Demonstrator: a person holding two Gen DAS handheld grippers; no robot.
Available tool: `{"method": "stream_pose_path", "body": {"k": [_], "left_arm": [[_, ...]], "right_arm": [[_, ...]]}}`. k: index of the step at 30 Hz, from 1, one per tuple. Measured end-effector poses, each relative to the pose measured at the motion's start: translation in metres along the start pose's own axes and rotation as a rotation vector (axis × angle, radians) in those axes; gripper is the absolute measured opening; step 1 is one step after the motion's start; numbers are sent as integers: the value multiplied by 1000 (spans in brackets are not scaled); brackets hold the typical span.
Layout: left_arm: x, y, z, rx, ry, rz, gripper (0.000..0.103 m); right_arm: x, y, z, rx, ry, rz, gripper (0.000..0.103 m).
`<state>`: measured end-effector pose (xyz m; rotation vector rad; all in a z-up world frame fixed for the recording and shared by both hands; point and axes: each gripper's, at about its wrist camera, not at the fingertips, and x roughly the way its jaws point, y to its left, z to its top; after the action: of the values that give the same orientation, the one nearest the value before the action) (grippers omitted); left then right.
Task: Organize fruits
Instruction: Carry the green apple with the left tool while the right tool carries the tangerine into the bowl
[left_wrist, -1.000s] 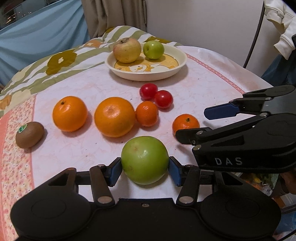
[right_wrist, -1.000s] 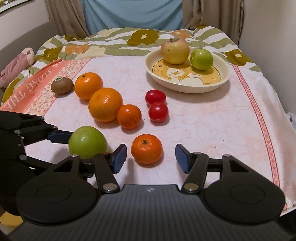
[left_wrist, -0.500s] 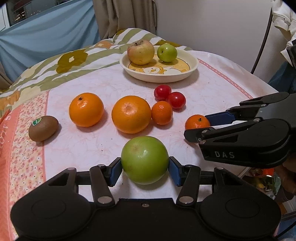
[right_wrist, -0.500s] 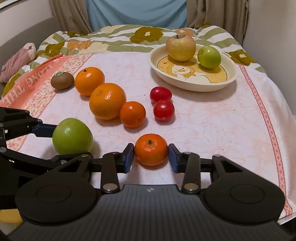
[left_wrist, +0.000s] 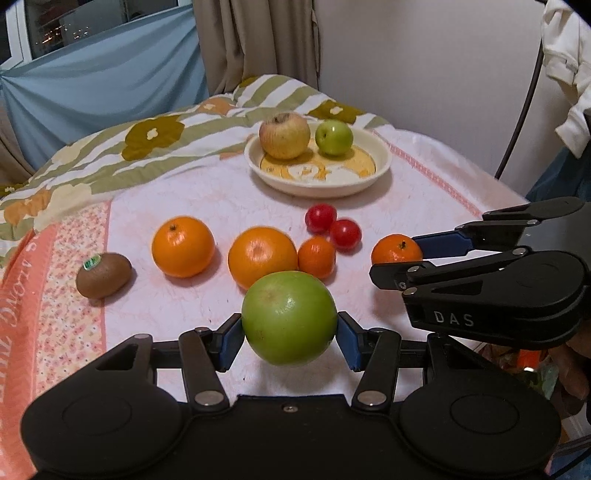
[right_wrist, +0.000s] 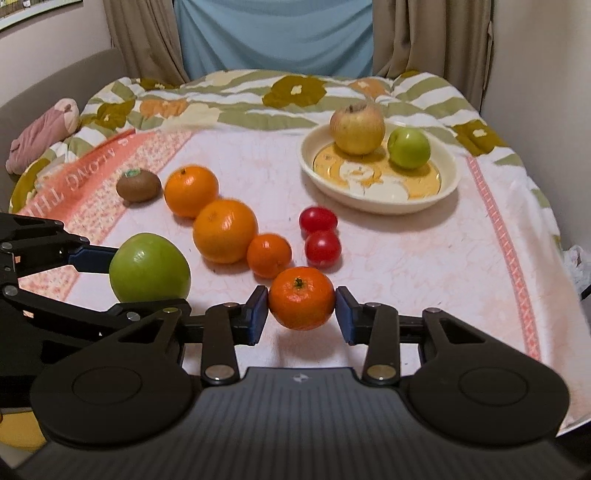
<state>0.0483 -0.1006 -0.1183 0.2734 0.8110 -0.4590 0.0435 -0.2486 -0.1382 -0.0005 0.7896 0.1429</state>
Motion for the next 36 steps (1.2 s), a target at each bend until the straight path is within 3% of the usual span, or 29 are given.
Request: {"method": "stream_pose_path", "body": {"k": [10,17,25,36], "left_arm": [[-46,-7,48,-4,-88,-15,58],[-47,-19,82,-29,-109,26,58],[-15,-39,119,-74,-92,59,58],[74,-65,156,-105,-18,60,58]], "right_arm": [[-65,-19,40,-2,-87,-22,54],[-77,-57,73,-25,-138,-11,54],[-48,-111,104,-59,-132,17,54],[25,-175,133,-88,-51,68,54]]}}
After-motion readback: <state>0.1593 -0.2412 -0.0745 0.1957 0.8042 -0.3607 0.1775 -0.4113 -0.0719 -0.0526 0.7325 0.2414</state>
